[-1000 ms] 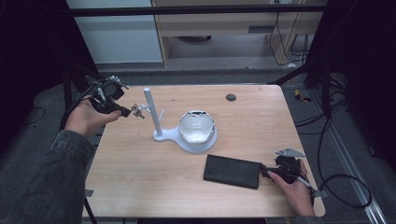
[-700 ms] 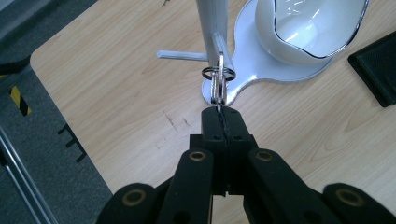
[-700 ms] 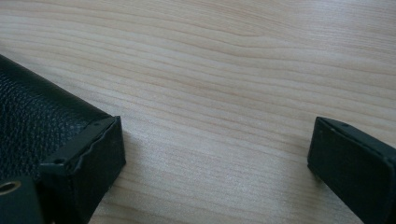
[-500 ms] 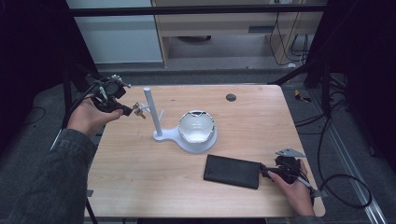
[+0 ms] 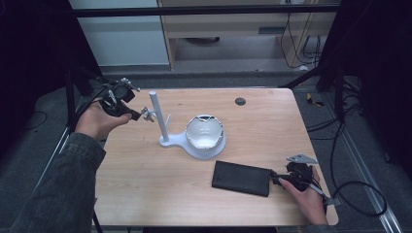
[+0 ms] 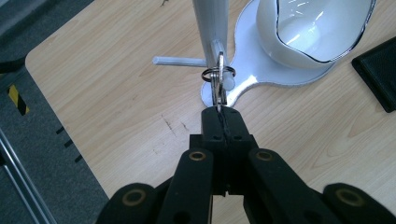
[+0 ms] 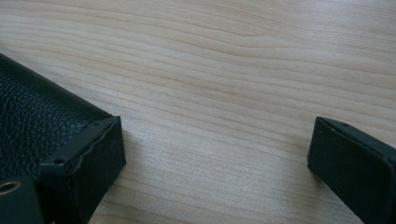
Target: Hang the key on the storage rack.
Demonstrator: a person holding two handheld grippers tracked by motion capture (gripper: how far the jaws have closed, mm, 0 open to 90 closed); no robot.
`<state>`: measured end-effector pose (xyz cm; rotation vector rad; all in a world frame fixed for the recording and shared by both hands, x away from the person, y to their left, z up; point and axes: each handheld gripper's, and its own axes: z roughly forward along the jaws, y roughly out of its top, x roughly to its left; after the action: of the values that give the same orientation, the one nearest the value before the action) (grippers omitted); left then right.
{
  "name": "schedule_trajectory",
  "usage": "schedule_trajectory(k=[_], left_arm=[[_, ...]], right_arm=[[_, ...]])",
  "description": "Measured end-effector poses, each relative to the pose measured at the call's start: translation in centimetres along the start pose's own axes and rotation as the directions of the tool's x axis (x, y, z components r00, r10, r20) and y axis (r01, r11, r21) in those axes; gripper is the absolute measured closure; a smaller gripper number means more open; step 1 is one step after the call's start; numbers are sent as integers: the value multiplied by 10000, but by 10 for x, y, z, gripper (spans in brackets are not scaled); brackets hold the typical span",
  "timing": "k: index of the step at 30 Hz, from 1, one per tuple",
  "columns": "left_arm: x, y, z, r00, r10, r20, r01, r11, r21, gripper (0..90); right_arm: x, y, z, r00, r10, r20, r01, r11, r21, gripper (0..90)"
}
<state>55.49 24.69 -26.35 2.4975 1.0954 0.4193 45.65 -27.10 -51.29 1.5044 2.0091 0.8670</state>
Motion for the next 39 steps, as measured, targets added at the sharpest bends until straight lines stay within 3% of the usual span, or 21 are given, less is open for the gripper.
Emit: schedule_trajectory(k=[12,14,20,27,39], left_arm=[[0,-1,2,10000,4,17,-4,10000,14,900],[0,-2,3,9999,-139,1,139,9998,-127,900],[-3,-7,0,9997,112,-211,-118,9994,-316,779],[-7,-15,-6,9995,205,-228,-218,9980,-586,743],[-14,-26,-4,9990,426,-134,-432,9978,-497,724]], right_arm=[[0,0,0,10000,17,-2,-17,10000,6,44],[0,0,0,10000,26,-4,-26,10000,9,44],[0,0,0,10000,-3,1,3,10000,1,44],[0,0,0,10000,4,1,-4,10000,3,44],[0,0,0,10000,-1,1,1,10000,0,44]])
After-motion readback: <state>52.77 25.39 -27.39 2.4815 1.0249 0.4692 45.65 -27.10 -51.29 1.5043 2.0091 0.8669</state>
